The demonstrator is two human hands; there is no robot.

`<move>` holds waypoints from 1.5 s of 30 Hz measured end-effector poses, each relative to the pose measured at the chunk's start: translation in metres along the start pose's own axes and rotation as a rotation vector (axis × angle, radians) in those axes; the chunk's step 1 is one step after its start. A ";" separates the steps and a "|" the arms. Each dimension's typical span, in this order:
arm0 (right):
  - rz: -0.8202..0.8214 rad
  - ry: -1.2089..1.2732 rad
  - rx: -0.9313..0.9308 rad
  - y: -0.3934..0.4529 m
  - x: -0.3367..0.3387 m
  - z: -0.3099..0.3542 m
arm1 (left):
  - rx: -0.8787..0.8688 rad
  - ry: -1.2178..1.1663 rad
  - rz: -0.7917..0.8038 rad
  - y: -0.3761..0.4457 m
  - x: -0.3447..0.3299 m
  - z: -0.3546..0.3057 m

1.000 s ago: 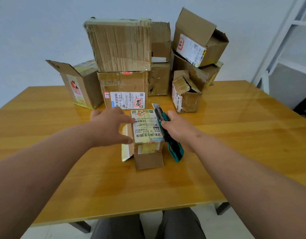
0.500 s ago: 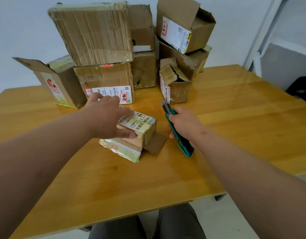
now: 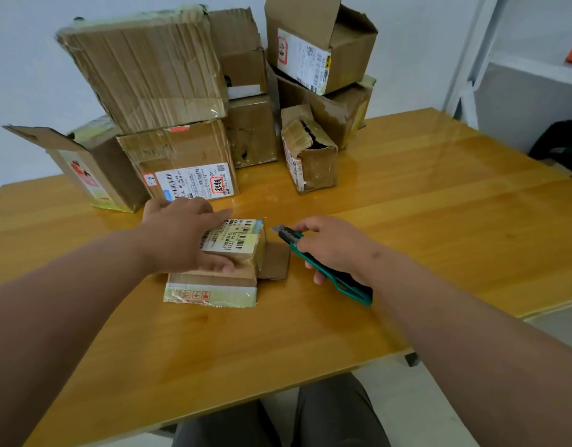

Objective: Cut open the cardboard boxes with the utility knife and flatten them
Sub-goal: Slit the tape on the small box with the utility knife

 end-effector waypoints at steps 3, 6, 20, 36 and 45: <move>0.021 0.019 0.008 0.000 -0.003 0.002 | -0.001 -0.051 -0.024 -0.001 -0.001 -0.002; 0.025 0.012 0.033 0.000 -0.005 0.006 | 0.001 -0.112 -0.074 -0.003 -0.002 -0.004; 0.003 0.070 0.030 -0.004 -0.006 0.008 | 0.046 -0.182 -0.149 -0.012 -0.003 -0.008; -0.011 0.145 0.011 -0.004 -0.011 0.011 | 0.061 -0.180 -0.160 -0.013 -0.007 -0.007; 0.005 0.095 0.087 -0.007 -0.013 0.010 | 0.061 -0.150 -0.130 -0.011 -0.012 -0.004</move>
Point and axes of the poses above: each hand's wrist, its own y-axis towards the middle knuckle, its own x-axis out of the back of the hand, z = x × y, the point moved 9 cm from there along y, towards the middle knuckle, and after that the axes turned 10 degrees about -z, right-handed, at the moved point
